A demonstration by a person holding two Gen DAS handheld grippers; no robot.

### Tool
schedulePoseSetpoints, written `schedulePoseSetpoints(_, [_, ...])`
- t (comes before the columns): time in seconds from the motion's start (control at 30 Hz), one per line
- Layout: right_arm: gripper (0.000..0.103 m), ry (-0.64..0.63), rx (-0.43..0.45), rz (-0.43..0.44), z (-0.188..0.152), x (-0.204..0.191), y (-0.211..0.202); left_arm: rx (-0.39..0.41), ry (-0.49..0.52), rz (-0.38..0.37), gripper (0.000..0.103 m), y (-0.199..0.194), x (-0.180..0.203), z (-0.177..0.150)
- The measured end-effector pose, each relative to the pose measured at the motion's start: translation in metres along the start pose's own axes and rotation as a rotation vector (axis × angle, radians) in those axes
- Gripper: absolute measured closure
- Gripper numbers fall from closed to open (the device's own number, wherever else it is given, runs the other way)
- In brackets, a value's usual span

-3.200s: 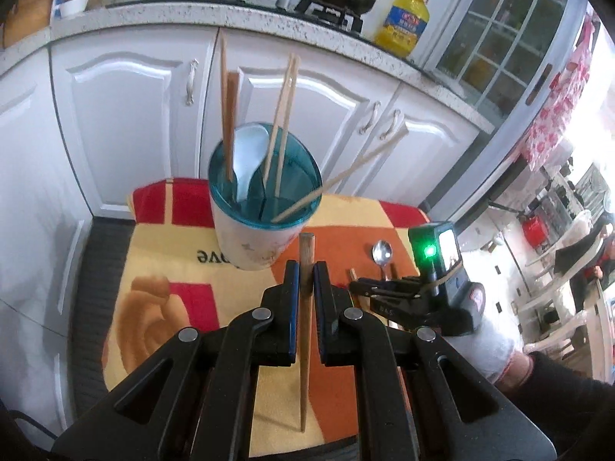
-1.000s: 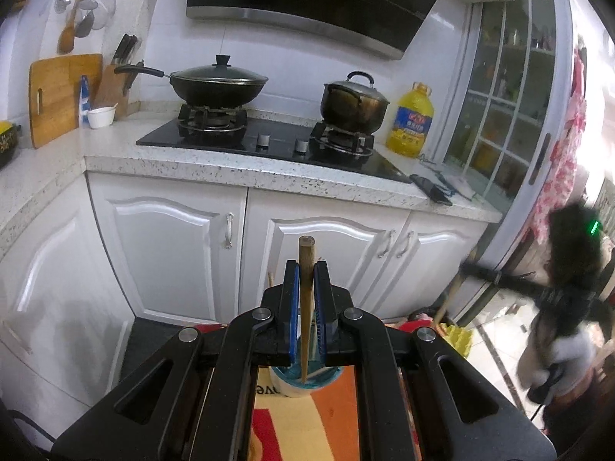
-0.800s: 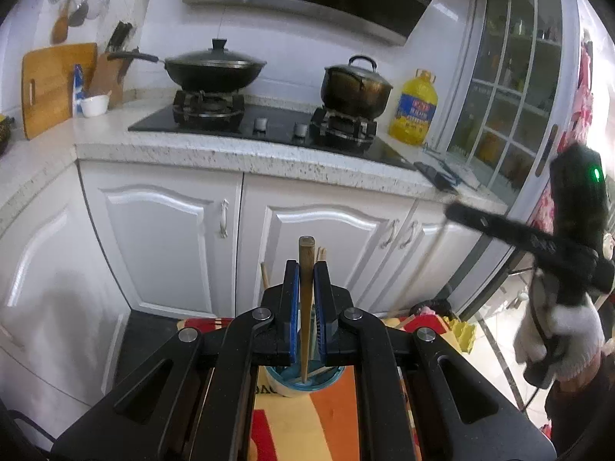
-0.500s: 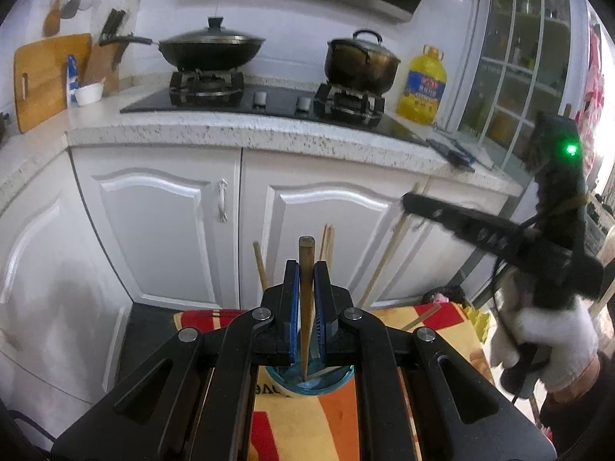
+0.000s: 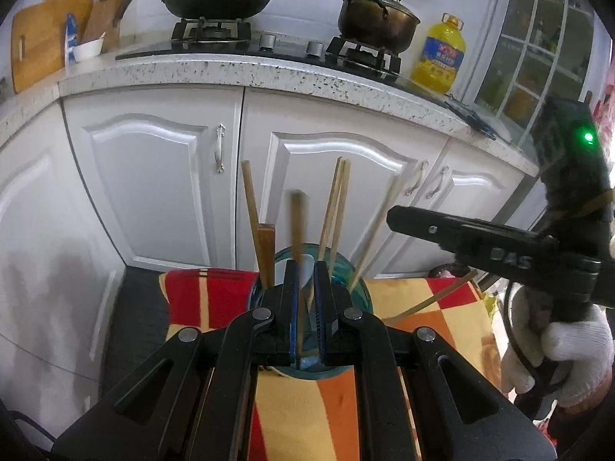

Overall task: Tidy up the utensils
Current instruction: 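Drop the chopstick into the holder with the left tool while the right tool carries its chopstick over, then lower the chopstick into the holder with the right tool and open it, then grasp the metal spoon with the left tool while the right tool grasps the small wooden-handled fork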

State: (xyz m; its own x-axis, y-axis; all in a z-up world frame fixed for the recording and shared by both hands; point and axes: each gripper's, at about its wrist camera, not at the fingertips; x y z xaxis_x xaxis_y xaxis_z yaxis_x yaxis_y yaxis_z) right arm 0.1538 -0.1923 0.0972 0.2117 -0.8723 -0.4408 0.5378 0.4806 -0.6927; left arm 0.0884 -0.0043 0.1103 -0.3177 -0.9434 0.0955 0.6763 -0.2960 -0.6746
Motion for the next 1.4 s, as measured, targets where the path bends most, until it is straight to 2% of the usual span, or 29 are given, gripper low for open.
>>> schedulePoseSetpoints(0.03, [0.076,0.000,0.010,0.003,-0.001,0.001,-0.005,0.005,0.002,0.002,0.096,-0.002,0.001,0.000])
schedulePoseSetpoints(0.1, [0.076,0.001,0.026,0.000,-0.003,0.001,-0.014,0.010,0.002,0.006,0.089,-0.007,0.003,-0.001])
schedulePoseSetpoints(0.23, [0.076,0.014,0.037,0.003,-0.006,0.003,-0.026,0.015,0.008,0.018,0.084,-0.013,0.008,-0.001])
schedulePoseSetpoints(0.4, [0.076,0.014,0.047,-0.004,-0.011,0.003,-0.038,0.000,0.006,0.041,0.071,-0.015,0.013,-0.007])
schedulePoseSetpoints(0.6, [0.074,0.004,0.071,-0.008,-0.022,-0.002,-0.058,0.012,0.029,0.081,0.065,-0.027,0.023,-0.015])
schedulePoseSetpoints(0.67, [0.070,0.001,0.084,-0.017,-0.028,-0.002,-0.067,0.024,0.040,0.093,0.064,-0.033,0.028,-0.017])
schedulePoseSetpoints(0.83, [0.068,-0.018,0.094,-0.041,-0.045,-0.003,-0.088,0.042,0.066,0.115,0.063,-0.044,0.042,-0.025])
schedulePoseSetpoints(1.17, [0.064,-0.006,0.094,-0.071,-0.084,0.017,-0.123,0.028,0.085,0.076,0.062,-0.050,0.072,-0.046])
schedulePoseSetpoints(1.4, [0.058,0.063,0.057,-0.140,-0.114,0.070,-0.132,0.007,0.082,0.003,0.059,-0.047,0.084,-0.069])
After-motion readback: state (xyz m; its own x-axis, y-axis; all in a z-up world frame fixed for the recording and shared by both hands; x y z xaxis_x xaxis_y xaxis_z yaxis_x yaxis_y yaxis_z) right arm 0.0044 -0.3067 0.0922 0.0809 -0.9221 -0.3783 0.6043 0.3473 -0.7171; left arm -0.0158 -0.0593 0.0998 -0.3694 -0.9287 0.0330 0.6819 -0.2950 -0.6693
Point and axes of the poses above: each gripper's, at about its wrist camera, not at the fingertips, and y roughly the way its jaws point, x to its right, z to its top, and after that the axes turned 9 degrees about y, right-handed
